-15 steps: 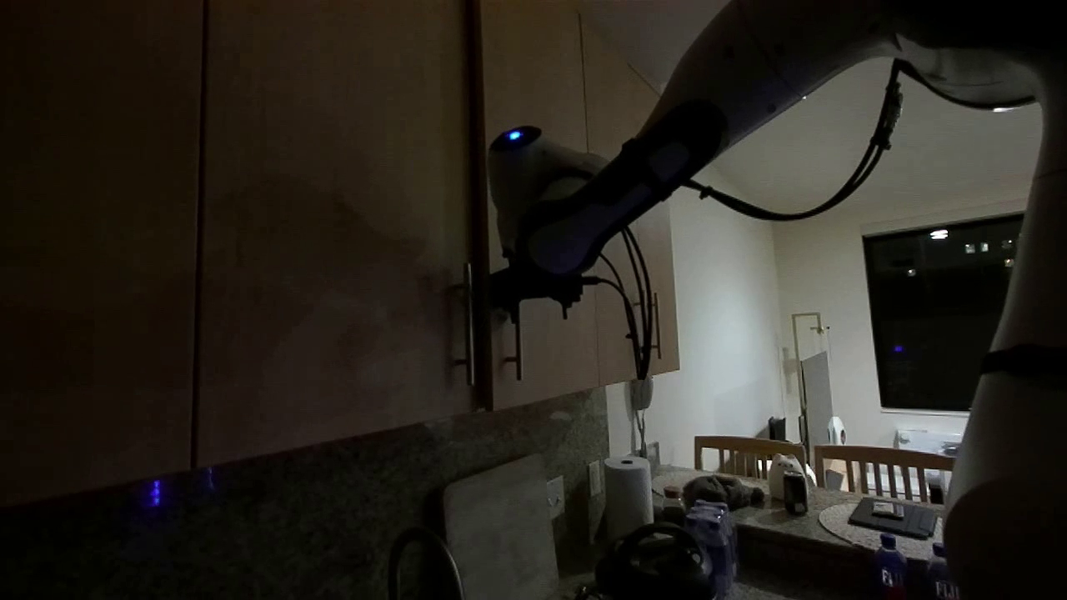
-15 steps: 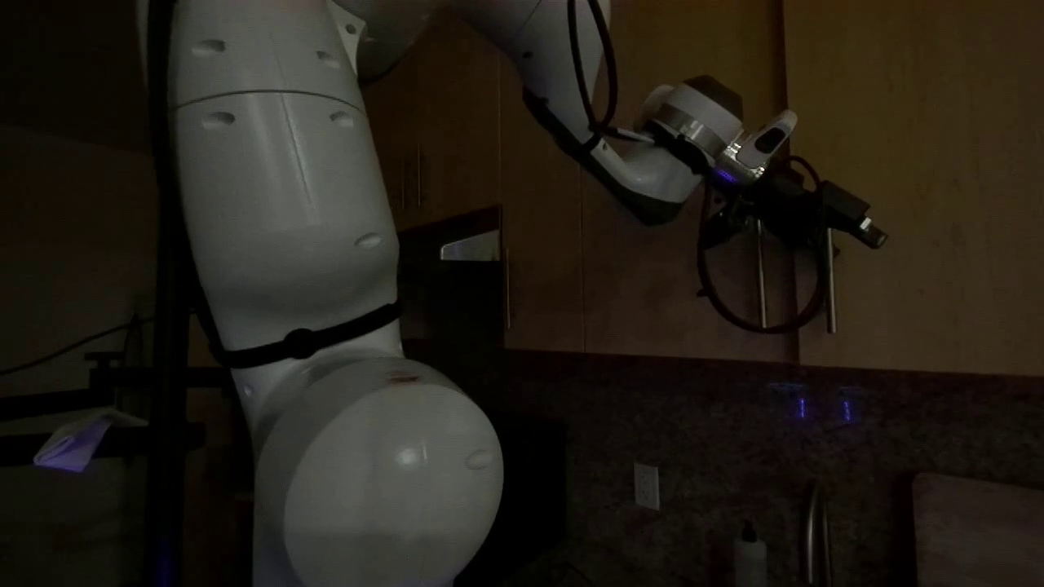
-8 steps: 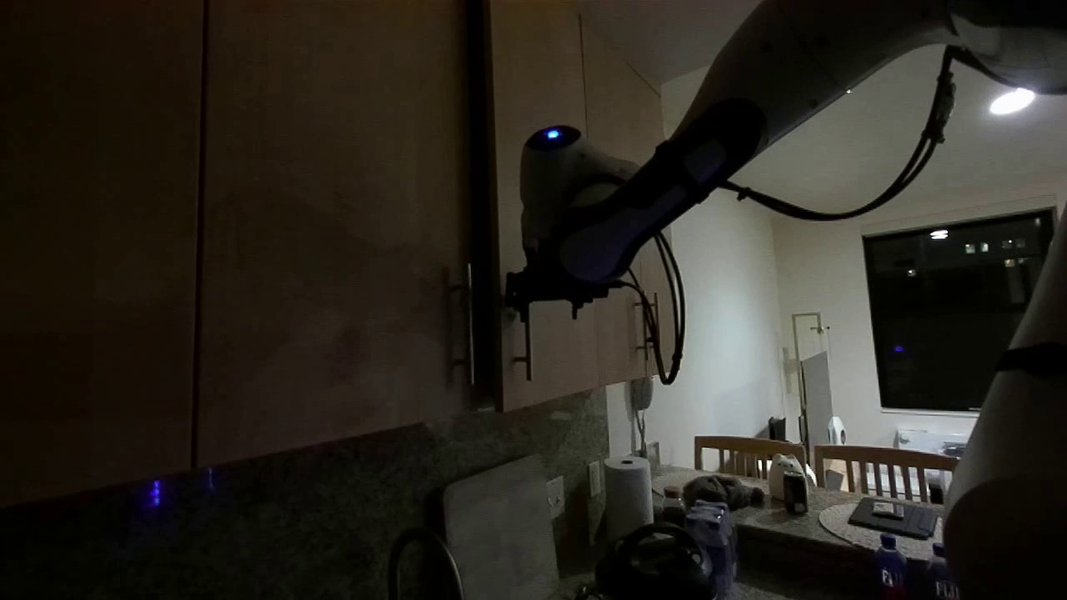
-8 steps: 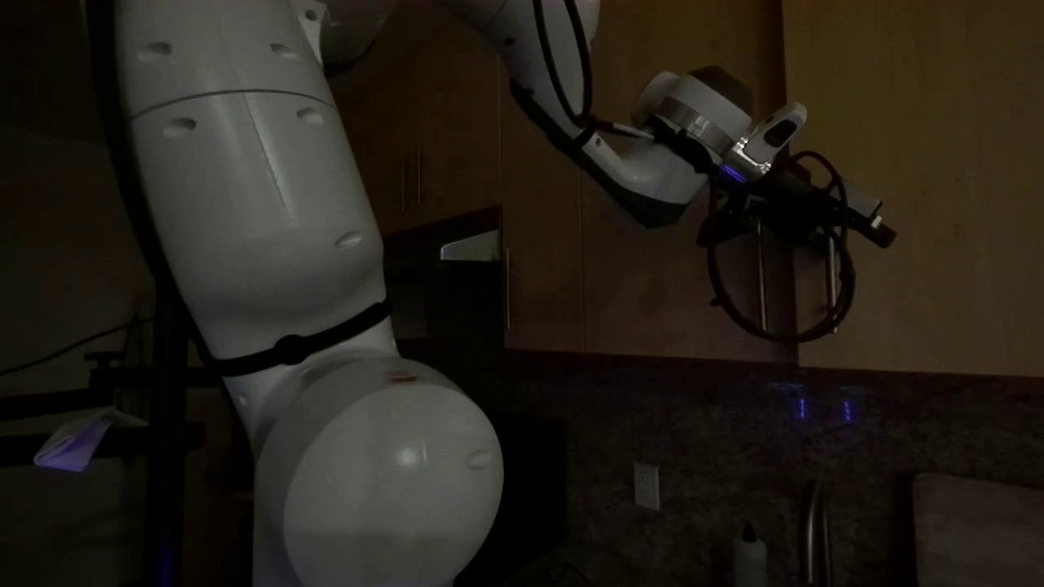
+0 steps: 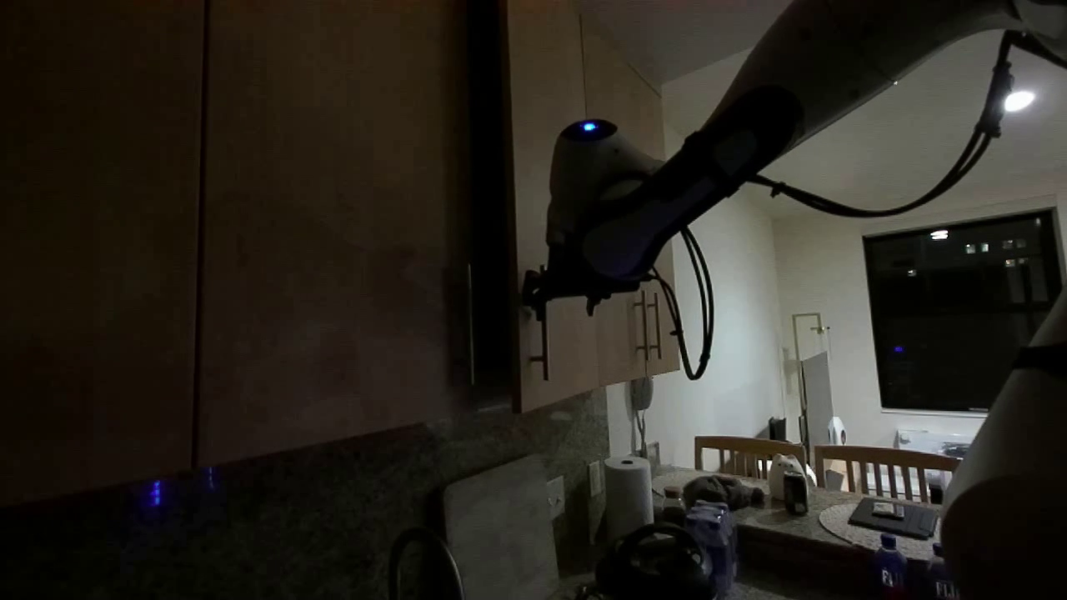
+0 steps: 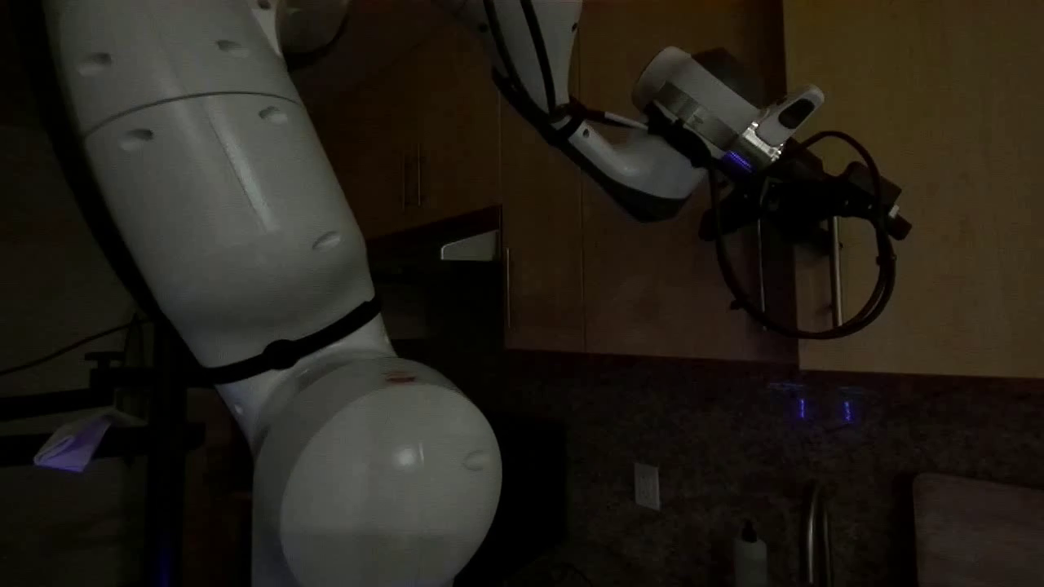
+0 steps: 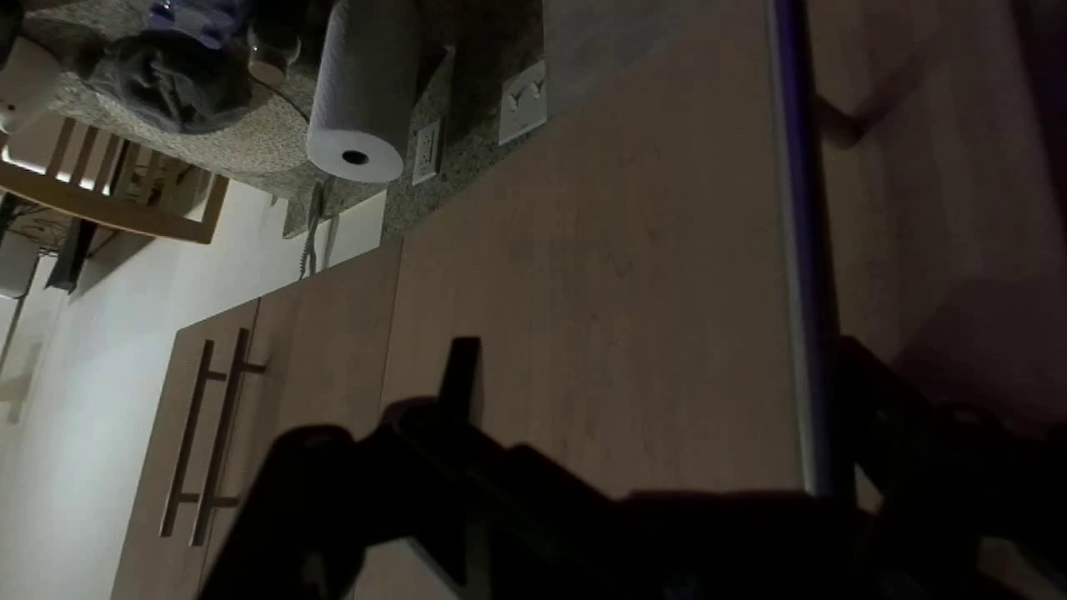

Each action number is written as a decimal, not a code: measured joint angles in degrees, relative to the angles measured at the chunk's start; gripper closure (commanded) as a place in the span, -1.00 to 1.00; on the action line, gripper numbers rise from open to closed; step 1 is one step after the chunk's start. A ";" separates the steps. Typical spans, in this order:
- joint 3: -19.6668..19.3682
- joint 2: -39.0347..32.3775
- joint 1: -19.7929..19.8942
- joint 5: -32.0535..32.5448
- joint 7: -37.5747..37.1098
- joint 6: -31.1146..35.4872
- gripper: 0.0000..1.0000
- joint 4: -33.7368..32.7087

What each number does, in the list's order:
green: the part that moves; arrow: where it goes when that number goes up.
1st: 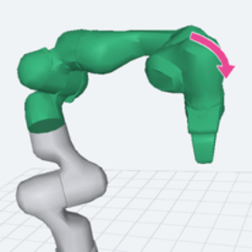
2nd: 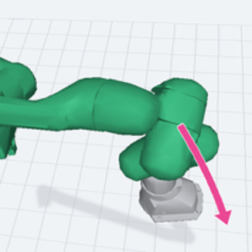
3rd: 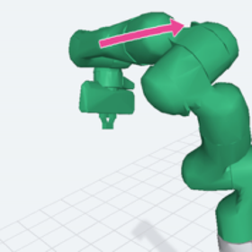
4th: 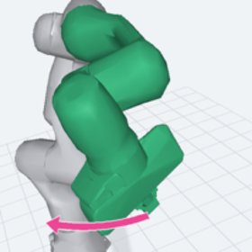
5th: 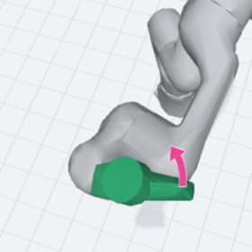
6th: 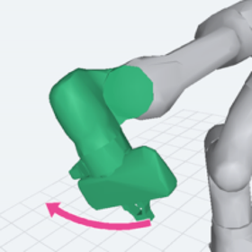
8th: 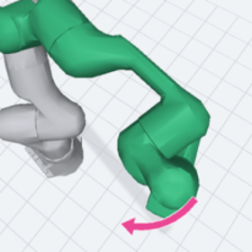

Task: Open the right door of the cabinet above the sink

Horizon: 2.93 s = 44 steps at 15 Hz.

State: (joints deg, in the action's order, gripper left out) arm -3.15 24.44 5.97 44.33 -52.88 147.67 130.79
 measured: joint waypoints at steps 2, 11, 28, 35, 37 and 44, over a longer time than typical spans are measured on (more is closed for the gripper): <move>-0.41 0.86 0.21 -1.61 3.54 0.00 -1.00 0.57; -2.32 4.85 2.23 -12.21 19.22 2.35 -1.00 4.29; -12.13 10.46 -0.27 -33.14 60.83 0.12 -1.00 6.56; -18.55 13.30 -2.45 -37.29 72.41 -3.11 -1.00 6.55; -19.95 14.01 -2.61 -37.81 74.41 -3.83 -1.00 6.55; -23.71 15.94 -2.40 -38.12 77.51 -6.82 -1.00 6.05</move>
State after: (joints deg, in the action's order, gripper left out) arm -26.85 40.38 3.57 6.21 24.63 140.85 136.84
